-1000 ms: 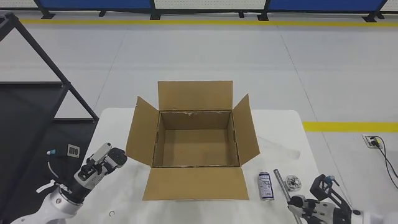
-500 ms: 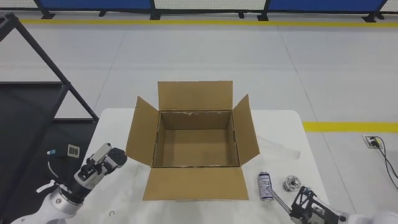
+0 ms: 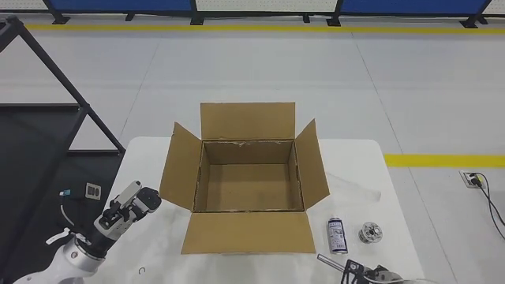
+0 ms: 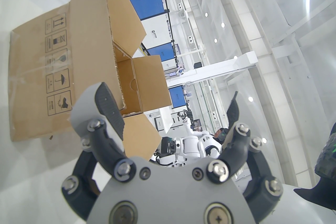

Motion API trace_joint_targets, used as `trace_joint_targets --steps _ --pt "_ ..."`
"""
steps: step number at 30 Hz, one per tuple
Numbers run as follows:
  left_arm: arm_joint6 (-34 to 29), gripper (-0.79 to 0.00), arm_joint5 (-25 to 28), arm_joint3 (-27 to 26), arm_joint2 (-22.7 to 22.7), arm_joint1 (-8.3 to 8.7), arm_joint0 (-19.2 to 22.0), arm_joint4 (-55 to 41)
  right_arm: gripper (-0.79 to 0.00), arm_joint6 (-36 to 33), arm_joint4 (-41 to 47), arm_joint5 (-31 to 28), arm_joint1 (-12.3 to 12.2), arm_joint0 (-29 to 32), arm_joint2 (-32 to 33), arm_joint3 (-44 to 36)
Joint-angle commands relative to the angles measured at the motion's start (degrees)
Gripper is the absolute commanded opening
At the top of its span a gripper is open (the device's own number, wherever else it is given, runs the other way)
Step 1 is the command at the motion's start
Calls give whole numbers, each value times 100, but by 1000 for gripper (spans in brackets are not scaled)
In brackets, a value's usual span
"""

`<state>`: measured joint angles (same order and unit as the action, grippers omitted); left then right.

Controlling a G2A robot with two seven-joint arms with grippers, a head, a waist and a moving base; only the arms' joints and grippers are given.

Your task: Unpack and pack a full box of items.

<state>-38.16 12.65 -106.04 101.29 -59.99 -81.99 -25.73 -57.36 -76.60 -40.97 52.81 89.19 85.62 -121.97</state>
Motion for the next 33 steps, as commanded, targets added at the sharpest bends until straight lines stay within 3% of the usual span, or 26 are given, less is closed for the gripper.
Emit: trace_joint_targets --steps 1,14,21,33 --pt "0 0 0 0 0 0 0 0 -785 -34 -186 150 9 -32 -110 17" --pt "0 0 0 0 0 0 0 0 -785 76 -403 151 7 -20 -188 23" --pt "0 0 0 0 0 0 0 0 -785 84 -1315 359 45 -315 -760 162" --pt "0 0 0 0 0 0 0 0 -785 -592 -1812 600 225 -1212 -1786 684"
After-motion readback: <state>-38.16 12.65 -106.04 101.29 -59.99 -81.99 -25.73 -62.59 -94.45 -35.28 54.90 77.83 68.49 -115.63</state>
